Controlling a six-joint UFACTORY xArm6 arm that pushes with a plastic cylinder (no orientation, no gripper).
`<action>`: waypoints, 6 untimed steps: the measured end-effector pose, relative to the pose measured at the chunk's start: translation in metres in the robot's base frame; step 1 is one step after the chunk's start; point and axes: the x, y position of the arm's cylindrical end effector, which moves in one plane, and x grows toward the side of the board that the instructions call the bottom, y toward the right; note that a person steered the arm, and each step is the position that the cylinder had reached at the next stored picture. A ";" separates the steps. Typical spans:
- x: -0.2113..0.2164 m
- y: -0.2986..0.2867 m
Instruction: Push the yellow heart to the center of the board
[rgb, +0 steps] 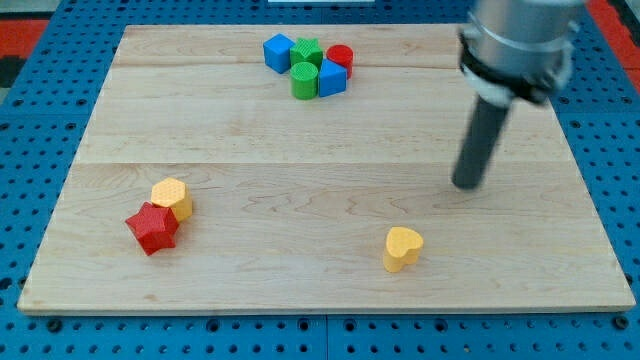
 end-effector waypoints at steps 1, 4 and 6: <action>0.077 -0.032; 0.024 -0.092; 0.050 -0.150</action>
